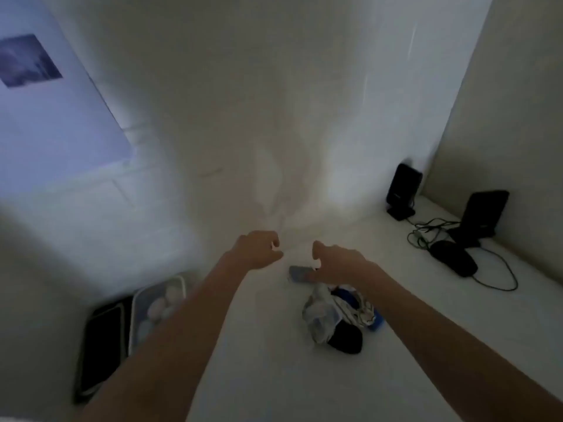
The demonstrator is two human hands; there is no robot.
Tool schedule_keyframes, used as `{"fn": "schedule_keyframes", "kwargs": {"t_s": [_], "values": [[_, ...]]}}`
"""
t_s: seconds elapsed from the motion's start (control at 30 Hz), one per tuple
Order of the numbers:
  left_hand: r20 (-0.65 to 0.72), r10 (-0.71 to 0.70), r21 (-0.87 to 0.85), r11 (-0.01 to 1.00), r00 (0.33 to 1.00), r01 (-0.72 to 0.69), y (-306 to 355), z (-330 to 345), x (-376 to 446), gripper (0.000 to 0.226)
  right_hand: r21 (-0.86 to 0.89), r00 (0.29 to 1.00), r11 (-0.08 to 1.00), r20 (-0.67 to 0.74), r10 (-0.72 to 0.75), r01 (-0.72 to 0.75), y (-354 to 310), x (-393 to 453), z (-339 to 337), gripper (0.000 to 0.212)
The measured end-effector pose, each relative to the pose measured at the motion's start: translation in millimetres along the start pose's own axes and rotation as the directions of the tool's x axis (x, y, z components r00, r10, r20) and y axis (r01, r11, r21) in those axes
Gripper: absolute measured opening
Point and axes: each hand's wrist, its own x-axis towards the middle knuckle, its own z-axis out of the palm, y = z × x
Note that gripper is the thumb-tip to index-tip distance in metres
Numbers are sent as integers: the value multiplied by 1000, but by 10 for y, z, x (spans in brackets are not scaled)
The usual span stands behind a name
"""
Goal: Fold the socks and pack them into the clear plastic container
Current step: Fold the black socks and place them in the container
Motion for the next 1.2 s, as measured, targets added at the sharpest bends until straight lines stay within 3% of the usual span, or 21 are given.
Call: {"fn": "schedule_keyframes", "kwargs": {"t_s": [0.07, 0.23, 0.33, 0.43, 0.6, 0.7, 0.73, 0.83, 0.87, 0.93, 1.07, 1.2], "values": [[87, -26, 2, 1000, 996, 26, -70, 264, 86, 49, 61, 999, 997, 0, 44, -44, 124, 112, 217, 61], [159, 56, -369, 929, 986, 7, -269, 864, 310, 71, 397, 995, 918, -91, 40, 0, 437, 362, 593, 25], [97, 138, -453, 888, 986, -80, -350, 1025, 376, 53, 455, 987, 887, -161, -9, 82, 576, 438, 663, 21], [21, 175, -442, 885, 984, -148, -430, 1055, 367, 31, 475, 969, 865, -243, -48, 162, 636, 489, 742, 39], [-91, 49, -430, 899, 995, -84, -673, 1112, 149, 32, 498, 906, 825, -422, -38, 267, 656, 377, 903, 43], [-89, -66, -602, 798, 994, -1, -839, 1206, -161, 30, 646, 847, 677, -528, 65, 352, 680, 119, 1042, 27], [-83, -89, -652, 759, 993, 14, -882, 1249, -278, 28, 625, 796, 687, -595, 112, 371, 694, 12, 1109, 21], [-72, -130, -778, 627, 989, 26, -954, 1373, -595, 21, 429, 555, 846, -807, 201, 317, 731, -336, 1462, 8], [-79, -150, -809, 587, 985, 25, -976, 1404, -671, 20, 378, 515, 876, -837, 185, 300, 713, -445, 1602, 5], [-77, -197, -881, 473, 977, 26, -1015, 1462, -787, 21, 287, 523, 919, -845, 110, 271, 675, -580, 1847, 5], [0, -208, -986, 166, 978, 35, -1089, 1579, -967, 26, 77, 650, 997, -759, 39, 31, 630, -619, 2160, 24], [-186, -287, -976, 165, 940, -143, -1092, 1809, -1130, 17, -8, 670, 999, -741, 29, -52, 531, -600, 2156, 23]]}}
